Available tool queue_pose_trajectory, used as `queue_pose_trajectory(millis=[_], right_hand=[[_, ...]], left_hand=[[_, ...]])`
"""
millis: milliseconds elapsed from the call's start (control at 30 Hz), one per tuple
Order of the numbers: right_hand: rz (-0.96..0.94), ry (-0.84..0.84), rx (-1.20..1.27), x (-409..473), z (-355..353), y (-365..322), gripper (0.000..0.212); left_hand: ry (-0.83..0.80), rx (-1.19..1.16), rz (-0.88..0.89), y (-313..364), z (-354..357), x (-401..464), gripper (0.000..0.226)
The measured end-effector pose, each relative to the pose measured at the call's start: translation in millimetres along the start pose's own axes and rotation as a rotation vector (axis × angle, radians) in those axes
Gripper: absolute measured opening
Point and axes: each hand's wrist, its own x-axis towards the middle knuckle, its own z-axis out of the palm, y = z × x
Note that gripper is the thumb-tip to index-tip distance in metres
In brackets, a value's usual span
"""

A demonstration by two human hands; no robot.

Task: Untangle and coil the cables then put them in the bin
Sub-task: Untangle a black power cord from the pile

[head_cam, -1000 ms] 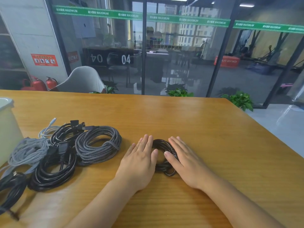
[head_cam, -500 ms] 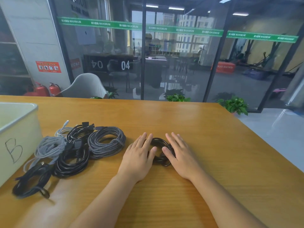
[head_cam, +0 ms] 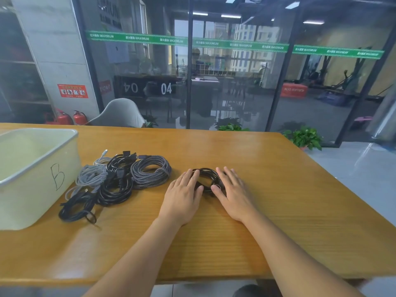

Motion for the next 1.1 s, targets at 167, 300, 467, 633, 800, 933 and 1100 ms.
queue_pose_trajectory(millis=[167, 300, 467, 633, 800, 933, 1100], right_hand=[[-0.005, 0.006, -0.009, 1.6, -0.9, 0.3, 0.073], [-0.011, 0.015, -0.003, 1.5, 0.2, 1.6, 0.072], [-0.003, -0.005, 0.036, 0.9, 1.0, 1.8, 0.073], [-0.008, 0.012, 0.062, -1.9, 2.8, 4.0, 0.076], [-0.019, 0.028, 0.05, -3.6, 4.9, 3.1, 0.074], [-0.006, 0.026, 0.076, -6.5, 5.9, 2.7, 0.072], [0.072, -0.095, 0.138, -4.0, -10.6, -2.9, 0.069]], left_hand=[[0.004, 0.002, 0.011, 0.1, 2.2, 2.9, 0.061], [0.01, -0.011, 0.01, -1.5, 6.3, 4.0, 0.062], [-0.011, -0.02, -0.004, -0.7, 7.3, 3.7, 0.064], [-0.027, -0.049, -0.026, -0.3, 9.8, 3.8, 0.065], [-0.017, -0.073, -0.038, -2.2, 14.7, -0.5, 0.062], [-0.08, -0.098, -0.08, -5.0, 14.2, -0.4, 0.062], [-0.243, -0.089, -0.178, 6.4, -5.4, 5.2, 0.064]])
